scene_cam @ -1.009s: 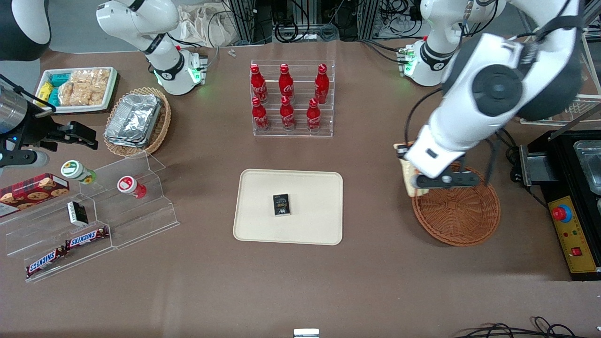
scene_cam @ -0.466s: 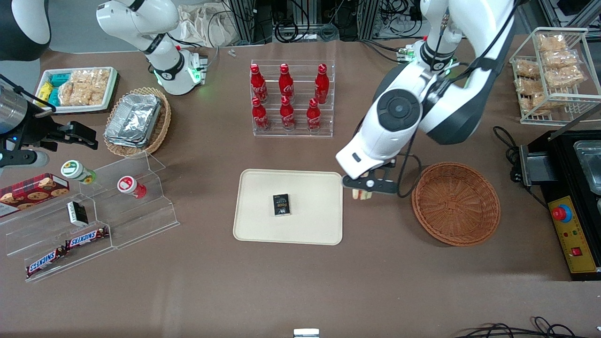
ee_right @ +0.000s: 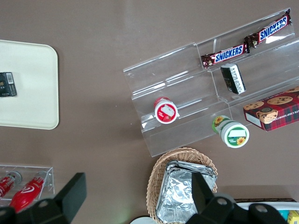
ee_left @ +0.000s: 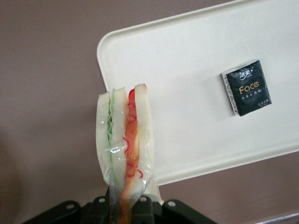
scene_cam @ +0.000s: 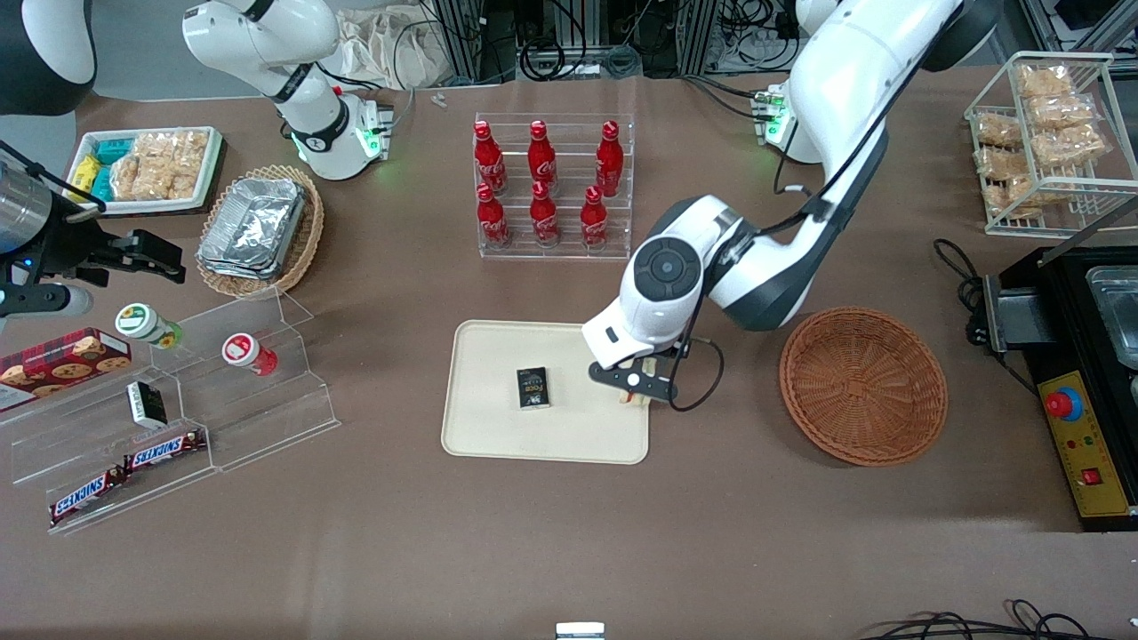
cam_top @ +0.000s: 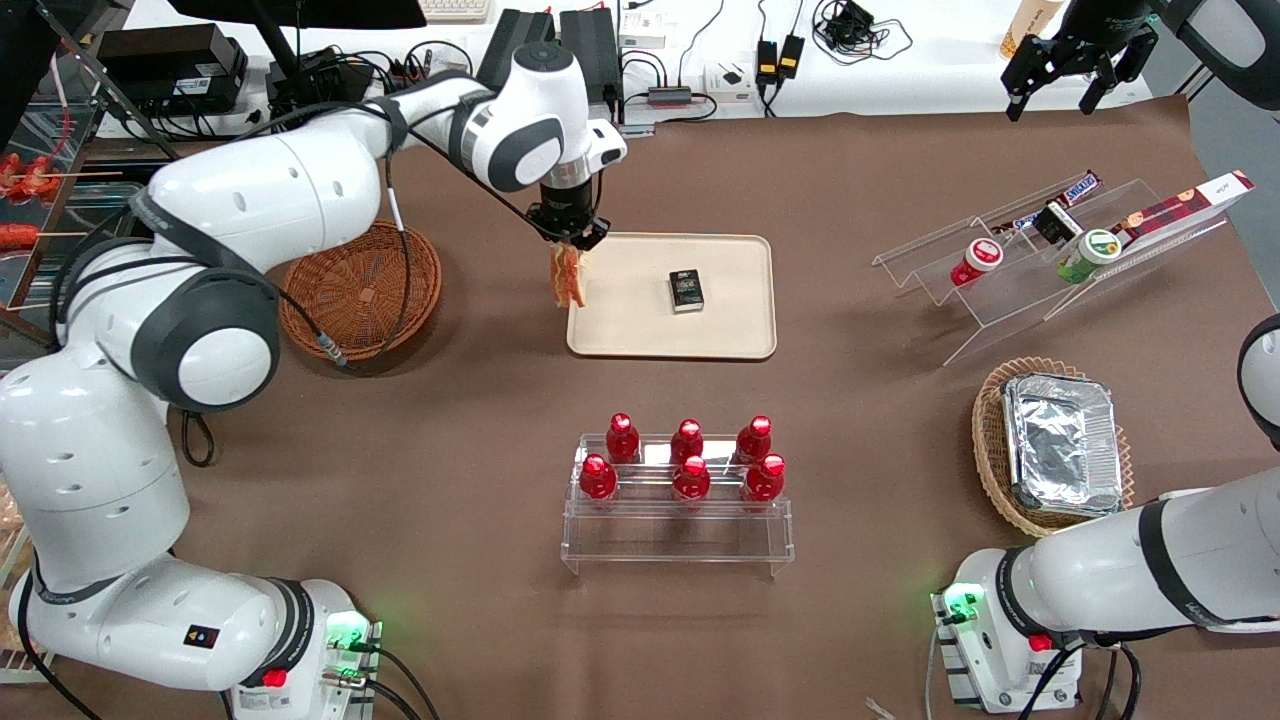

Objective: Place sandwich from basket to tray
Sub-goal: 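Carry the sandwich over to the cream tray beside the tissue pack, then lower the sandwich onto the tray and open the left gripper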

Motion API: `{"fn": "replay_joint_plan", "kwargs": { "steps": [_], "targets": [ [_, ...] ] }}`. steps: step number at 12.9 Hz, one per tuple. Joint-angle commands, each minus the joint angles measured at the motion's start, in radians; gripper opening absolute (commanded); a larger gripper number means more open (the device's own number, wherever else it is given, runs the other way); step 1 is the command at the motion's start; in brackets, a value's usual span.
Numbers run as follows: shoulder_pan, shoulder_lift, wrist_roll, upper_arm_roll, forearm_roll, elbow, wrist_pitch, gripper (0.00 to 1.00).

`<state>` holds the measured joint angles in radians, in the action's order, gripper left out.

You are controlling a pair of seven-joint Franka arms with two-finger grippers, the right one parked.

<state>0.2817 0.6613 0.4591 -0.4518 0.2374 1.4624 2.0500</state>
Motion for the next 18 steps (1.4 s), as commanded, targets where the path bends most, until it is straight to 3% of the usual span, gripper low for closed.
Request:
{"fn": "replay_joint_plan", "kwargs": {
  "steps": [1,9,10,11,12,18],
  "targets": [
    [0.008,0.067,-0.01,0.001,0.022,-0.02,0.088,0.0],
    [0.053,0.156,0.012,0.033,0.025,-0.027,0.154,0.03],
    [0.053,0.153,0.035,0.033,0.025,-0.025,0.154,0.18],
    [0.053,0.152,0.09,0.033,0.026,-0.025,0.151,0.51],
    [0.053,0.147,0.143,0.033,0.028,-0.024,0.148,1.0],
    [0.01,0.025,0.152,0.028,0.013,-0.025,-0.035,1.0]
  ]
}}
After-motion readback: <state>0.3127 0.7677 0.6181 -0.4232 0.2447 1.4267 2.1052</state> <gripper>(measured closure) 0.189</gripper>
